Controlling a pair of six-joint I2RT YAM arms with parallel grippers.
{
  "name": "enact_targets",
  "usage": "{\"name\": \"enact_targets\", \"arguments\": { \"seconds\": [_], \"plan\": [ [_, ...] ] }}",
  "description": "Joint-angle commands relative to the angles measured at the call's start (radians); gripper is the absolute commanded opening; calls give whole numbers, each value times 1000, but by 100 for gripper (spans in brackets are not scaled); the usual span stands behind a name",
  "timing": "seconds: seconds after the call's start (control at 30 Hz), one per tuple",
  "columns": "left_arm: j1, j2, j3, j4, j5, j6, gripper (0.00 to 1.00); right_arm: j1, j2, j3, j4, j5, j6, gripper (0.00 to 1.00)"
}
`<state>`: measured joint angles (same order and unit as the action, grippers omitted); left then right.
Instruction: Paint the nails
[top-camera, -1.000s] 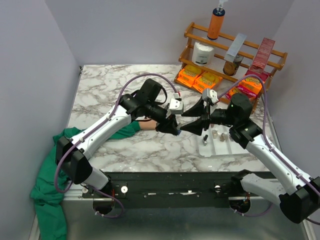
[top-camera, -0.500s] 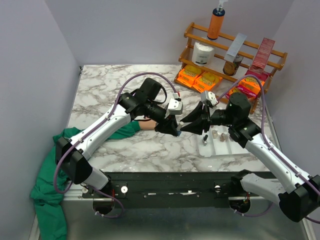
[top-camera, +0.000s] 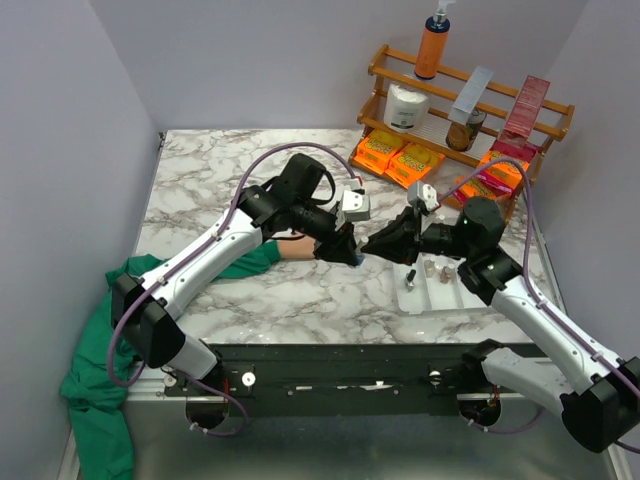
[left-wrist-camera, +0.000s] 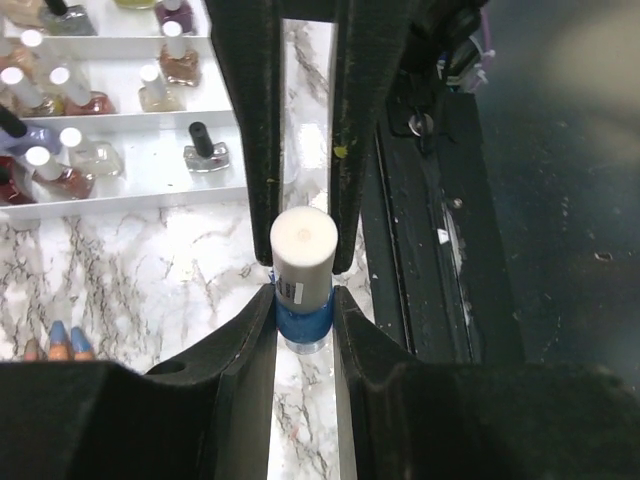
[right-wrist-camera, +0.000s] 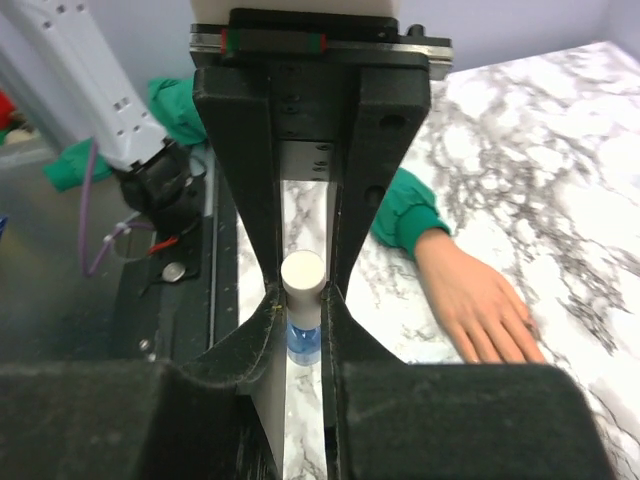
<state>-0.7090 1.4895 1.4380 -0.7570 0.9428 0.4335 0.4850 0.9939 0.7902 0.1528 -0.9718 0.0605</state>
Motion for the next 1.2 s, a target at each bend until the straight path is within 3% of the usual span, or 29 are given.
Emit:
{"name": "enact_targets", "arguments": {
  "seconds": [0.0, 0.17, 0.37, 0.7, 0.93, 1.17],
  "plan": [
    [-4, -14, 16, 168, -125, -137, 0, 12, -78, -103, 103, 172, 102, 1],
    [-4, -9, 30, 231, -222, -234, 0, 70, -147, -177, 143, 372, 148, 1],
    [-33, 11, 62, 220, -258, -207, 0, 187, -135, -135, 88, 605, 157, 1],
    [-49, 25, 82, 263, -430, -246, 0, 242, -126, -212, 186, 864, 381, 1],
    [-82, 52, 94, 275, -547, -245, 0, 380, -55, -152, 125, 1194, 476, 1],
    [-87, 60, 58, 314, -641, -240, 0, 428, -8, -95, 76, 1291, 513, 1]
  ]
}}
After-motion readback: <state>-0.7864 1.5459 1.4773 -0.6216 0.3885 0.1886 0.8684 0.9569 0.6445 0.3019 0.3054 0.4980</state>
